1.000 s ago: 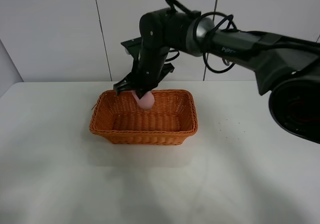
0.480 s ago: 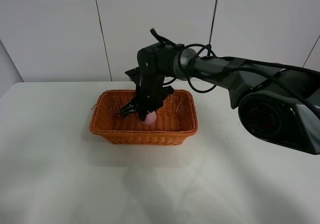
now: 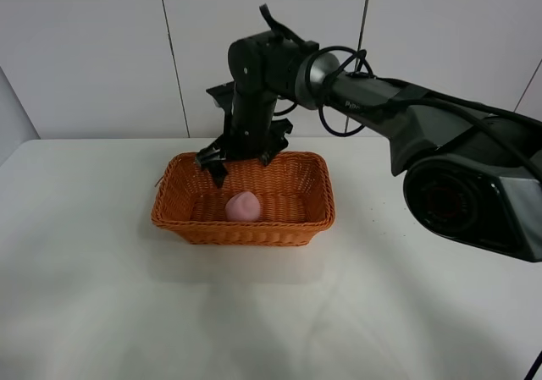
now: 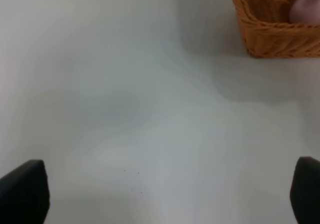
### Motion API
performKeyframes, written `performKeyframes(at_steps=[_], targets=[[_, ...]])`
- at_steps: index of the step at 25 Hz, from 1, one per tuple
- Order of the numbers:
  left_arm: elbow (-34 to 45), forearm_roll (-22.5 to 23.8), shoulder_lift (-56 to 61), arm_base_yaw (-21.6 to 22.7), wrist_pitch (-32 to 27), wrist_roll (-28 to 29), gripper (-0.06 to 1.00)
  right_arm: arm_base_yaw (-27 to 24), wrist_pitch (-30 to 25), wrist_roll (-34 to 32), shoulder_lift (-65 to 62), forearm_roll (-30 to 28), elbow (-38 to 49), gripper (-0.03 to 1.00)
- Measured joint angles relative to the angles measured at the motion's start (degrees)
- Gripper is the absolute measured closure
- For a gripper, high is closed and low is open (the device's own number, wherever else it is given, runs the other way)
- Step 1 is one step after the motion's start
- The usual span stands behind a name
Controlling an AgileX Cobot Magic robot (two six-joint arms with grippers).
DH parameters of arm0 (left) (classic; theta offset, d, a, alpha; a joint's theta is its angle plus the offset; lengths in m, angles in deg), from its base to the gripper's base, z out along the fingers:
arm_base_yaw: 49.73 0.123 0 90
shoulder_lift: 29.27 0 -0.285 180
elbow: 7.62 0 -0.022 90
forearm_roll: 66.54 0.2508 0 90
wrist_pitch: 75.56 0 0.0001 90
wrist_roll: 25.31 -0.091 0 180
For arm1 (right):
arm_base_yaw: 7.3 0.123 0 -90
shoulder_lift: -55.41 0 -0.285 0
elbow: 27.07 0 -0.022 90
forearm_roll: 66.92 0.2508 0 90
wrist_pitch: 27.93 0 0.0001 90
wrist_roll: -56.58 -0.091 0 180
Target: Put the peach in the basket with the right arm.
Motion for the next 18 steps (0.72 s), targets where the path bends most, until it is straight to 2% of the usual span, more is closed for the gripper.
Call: performKeyframes(at_steps=[13, 18], targets=[[0.0, 0.0, 0.0, 0.0, 0.0, 0.0, -0.04, -0.1, -1.1, -0.3, -7.4, -3.0, -2.6, 0.28], [0.0, 0.0, 0.0, 0.0, 0.0, 0.0, -0.04, -3.4, -1.1, -0.8, -7.3, -1.0, -2.6, 0.28]])
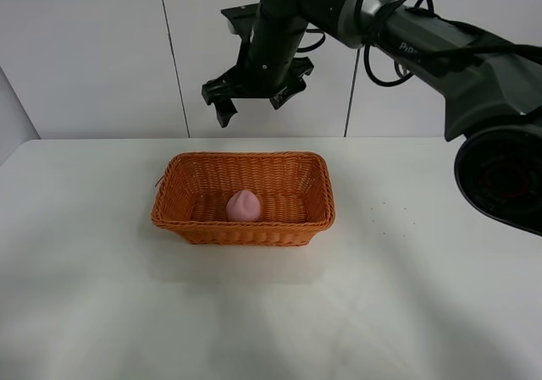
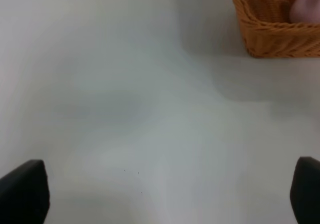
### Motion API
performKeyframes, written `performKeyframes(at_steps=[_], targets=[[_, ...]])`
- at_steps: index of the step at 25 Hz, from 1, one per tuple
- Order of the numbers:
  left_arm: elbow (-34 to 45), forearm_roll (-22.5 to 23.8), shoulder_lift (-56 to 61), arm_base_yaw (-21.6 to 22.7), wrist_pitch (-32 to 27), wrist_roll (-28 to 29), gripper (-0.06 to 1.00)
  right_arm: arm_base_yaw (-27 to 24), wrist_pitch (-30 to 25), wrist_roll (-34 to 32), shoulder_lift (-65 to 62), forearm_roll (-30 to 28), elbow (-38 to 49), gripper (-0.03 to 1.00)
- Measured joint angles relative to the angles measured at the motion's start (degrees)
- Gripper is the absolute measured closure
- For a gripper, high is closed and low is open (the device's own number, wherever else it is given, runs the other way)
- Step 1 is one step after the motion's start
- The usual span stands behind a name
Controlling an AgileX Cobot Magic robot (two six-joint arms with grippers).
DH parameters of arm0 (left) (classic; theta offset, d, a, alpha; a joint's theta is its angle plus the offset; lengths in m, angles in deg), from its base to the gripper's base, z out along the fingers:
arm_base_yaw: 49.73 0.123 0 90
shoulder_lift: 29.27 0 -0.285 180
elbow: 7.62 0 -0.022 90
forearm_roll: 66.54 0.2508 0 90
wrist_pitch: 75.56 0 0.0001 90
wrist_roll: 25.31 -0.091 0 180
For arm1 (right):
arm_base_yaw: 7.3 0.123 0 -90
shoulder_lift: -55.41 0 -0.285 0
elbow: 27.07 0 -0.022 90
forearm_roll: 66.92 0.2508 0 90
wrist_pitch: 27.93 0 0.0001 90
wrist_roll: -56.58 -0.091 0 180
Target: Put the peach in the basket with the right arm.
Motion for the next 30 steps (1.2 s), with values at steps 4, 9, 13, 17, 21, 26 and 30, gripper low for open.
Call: performKeyframes(at_steps=[4, 9, 13, 17, 21, 26, 30], targets=[[0.0, 0.0, 0.0, 0.0, 0.0, 0.0, -0.04, -6.4, 0.0, 0.0, 0.0, 0.1, 0.0, 0.28], [0.0, 0.0, 0.0, 0.0, 0.0, 0.0, -0.04, -17.1, 0.0, 0.0, 0.0, 0.1, 0.0, 0.28], [0.0, 0.0, 0.0, 0.0, 0.0, 0.0, -0.04, -25.0, 0.0, 0.0, 0.0, -0.1, 0.0, 0.28], [0.0, 0.0, 0.0, 0.0, 0.0, 0.0, -0.04, -30.9, 0.0, 0.0, 0.0, -0.1, 0.0, 0.28], [0.0, 0.0, 0.0, 0.0, 0.0, 0.0, -0.04, -34.3, 0.0, 0.0, 0.0, -0.1, 0.0, 0.28], [0.0, 0.0, 0.0, 0.0, 0.0, 0.0, -0.04, -34.7, 0.0, 0.2, 0.0, 0.8, 0.0, 0.28], [0.0, 0.0, 0.0, 0.0, 0.0, 0.0, -0.04, -34.5, 0.0, 0.4, -2.3, 1.2, 2.6, 0.28]])
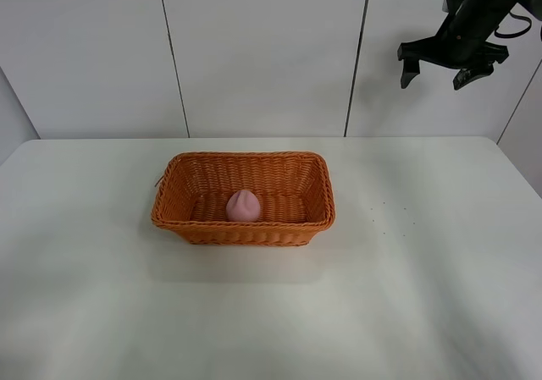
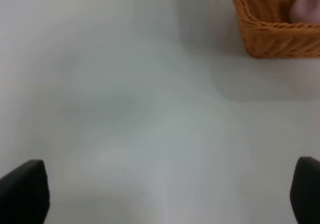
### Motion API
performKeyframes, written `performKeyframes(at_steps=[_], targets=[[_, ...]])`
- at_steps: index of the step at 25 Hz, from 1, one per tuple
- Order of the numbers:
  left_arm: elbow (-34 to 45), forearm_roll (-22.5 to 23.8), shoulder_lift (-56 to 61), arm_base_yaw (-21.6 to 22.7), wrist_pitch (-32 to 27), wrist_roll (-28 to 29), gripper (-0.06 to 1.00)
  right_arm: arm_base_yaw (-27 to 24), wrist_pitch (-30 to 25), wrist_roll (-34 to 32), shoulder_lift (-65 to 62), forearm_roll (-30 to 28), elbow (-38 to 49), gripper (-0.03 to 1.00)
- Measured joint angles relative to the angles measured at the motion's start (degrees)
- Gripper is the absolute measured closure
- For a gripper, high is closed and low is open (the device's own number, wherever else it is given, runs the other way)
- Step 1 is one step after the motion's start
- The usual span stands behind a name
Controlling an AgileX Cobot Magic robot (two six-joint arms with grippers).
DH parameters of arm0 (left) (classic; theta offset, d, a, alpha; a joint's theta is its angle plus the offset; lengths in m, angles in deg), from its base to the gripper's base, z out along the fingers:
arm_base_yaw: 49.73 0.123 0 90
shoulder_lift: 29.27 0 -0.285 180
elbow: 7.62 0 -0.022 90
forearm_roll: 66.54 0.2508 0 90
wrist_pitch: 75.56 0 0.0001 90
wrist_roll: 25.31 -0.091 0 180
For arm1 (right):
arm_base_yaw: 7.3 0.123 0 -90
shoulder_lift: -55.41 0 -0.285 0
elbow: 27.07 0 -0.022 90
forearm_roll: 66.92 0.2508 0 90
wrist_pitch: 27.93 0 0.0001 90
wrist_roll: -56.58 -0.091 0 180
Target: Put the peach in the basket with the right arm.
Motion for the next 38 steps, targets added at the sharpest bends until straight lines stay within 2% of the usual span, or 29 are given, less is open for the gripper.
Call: performKeyframes(at_steps=[4, 8, 18, 23, 25, 32, 38], targets=[[0.0, 0.0, 0.0, 0.0, 0.0, 0.0, -0.04, 0.0, 0.0, 0.0, -6.6, -0.2, 7.8, 0.28], [0.0, 0.0, 0.0, 0.0, 0.0, 0.0, -0.04, 0.0, 0.1, 0.0, -16.8, -0.2, 20.7, 0.28], [0.0, 0.0, 0.0, 0.0, 0.0, 0.0, -0.04, 0.0, 0.0, 0.0, -53.5, -0.2, 63.1, 0.29], [0.0, 0.0, 0.0, 0.0, 0.0, 0.0, -0.04, 0.0, 0.0, 0.0, -73.4, -0.2, 80.2, 0.29], [0.0, 0.0, 0.0, 0.0, 0.0, 0.0, -0.04, 0.0, 1.7, 0.0, -81.3, -0.2, 86.3, 0.29], [0.0, 0.0, 0.0, 0.0, 0.0, 0.0, -0.04, 0.0, 10.5, 0.0, -108.4, -0.2, 99.7, 0.29], [0.0, 0.0, 0.0, 0.0, 0.0, 0.0, -0.04, 0.0, 10.5, 0.0, -120.7, -0.2, 103.3, 0.29]])
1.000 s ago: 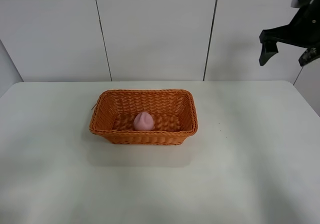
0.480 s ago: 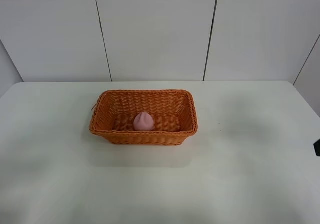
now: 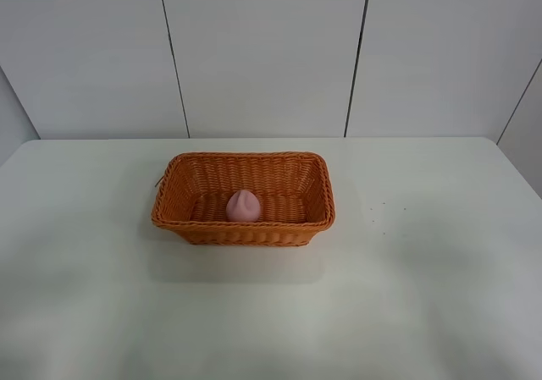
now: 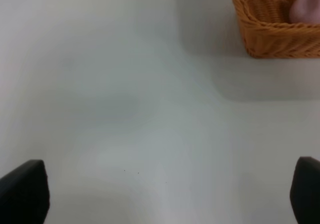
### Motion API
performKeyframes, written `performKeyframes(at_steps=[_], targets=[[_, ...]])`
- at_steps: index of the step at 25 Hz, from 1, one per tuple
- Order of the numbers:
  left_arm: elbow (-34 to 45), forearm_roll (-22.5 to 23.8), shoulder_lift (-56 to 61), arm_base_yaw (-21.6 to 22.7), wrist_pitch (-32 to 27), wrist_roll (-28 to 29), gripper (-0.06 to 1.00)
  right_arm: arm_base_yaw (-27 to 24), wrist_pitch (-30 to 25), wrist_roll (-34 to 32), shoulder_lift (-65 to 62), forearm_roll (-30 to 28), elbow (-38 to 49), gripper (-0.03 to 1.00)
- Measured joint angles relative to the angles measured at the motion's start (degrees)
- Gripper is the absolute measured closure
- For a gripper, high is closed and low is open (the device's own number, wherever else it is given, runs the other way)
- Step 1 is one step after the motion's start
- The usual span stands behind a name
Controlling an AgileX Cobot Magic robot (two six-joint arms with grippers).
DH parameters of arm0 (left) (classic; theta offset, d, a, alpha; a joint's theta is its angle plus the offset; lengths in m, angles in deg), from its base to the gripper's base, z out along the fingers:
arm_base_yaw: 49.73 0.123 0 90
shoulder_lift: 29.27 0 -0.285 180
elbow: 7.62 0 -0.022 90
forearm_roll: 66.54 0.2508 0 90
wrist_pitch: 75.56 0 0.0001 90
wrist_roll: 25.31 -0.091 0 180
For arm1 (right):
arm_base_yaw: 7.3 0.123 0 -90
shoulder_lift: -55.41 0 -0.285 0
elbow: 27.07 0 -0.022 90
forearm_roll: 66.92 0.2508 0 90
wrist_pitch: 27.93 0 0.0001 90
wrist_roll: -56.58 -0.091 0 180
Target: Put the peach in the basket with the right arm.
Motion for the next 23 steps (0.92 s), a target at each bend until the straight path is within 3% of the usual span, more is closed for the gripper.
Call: performKeyframes(at_steps=[7, 23], targets=[[0.0, 0.0, 0.0, 0.0, 0.0, 0.0, -0.04, 0.0, 0.0, 0.0, -7.3, 0.0, 0.0, 0.29], [0.0, 0.0, 0.0, 0.0, 0.0, 0.0, -0.04, 0.4, 0.0, 0.0, -7.4, 0.0, 0.1, 0.29]])
